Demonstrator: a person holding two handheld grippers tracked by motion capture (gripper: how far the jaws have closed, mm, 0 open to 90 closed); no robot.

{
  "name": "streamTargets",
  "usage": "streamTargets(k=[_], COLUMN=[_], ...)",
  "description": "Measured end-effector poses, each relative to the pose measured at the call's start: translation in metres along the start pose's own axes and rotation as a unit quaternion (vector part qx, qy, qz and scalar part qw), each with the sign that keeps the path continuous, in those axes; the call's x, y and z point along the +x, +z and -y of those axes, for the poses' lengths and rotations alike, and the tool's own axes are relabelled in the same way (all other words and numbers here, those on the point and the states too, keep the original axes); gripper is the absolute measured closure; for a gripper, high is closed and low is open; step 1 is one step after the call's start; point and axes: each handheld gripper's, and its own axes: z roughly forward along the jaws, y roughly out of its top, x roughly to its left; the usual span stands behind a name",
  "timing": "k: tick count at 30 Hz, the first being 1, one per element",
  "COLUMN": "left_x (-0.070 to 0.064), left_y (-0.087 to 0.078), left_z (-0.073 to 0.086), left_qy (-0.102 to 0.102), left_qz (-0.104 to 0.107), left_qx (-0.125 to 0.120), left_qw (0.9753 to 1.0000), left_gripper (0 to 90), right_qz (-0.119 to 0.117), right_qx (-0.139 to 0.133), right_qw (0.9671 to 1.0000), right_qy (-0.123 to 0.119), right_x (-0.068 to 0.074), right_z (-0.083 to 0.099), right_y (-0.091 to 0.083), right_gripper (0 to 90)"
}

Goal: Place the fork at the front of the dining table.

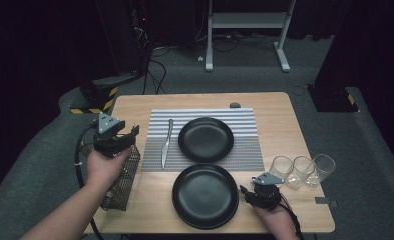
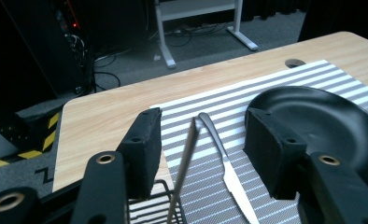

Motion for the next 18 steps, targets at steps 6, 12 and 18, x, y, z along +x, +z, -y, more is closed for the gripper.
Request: streamTargets(k=[6, 12, 18], left_x=[-0.001, 0.0, 0.001], left_y=[0.008, 0.016, 0.02], left_z=[-0.004, -0.007, -0.006], left_qy=[0.006, 0.013, 0.005], left_qz=[-0.005, -0.014, -0.004], left_qx=[0.011, 0.019, 0.031], left_qw=[0.9999, 0.9996, 0.9995], left_gripper=[50.8, 56.7, 64.8], right_qz=[0.0, 0.0, 0.0], right_qx=[0.0, 0.0, 0.0], right_qw=[1.0, 1.0, 1.0], right_qy=[0.0, 0.0, 0.0], right_x=[0.0, 0.0, 0.0], right_z=[0.0, 0.0, 0.0], right_y=[0.0, 0.0, 0.0], right_gripper=[41.9, 41.8, 41.8])
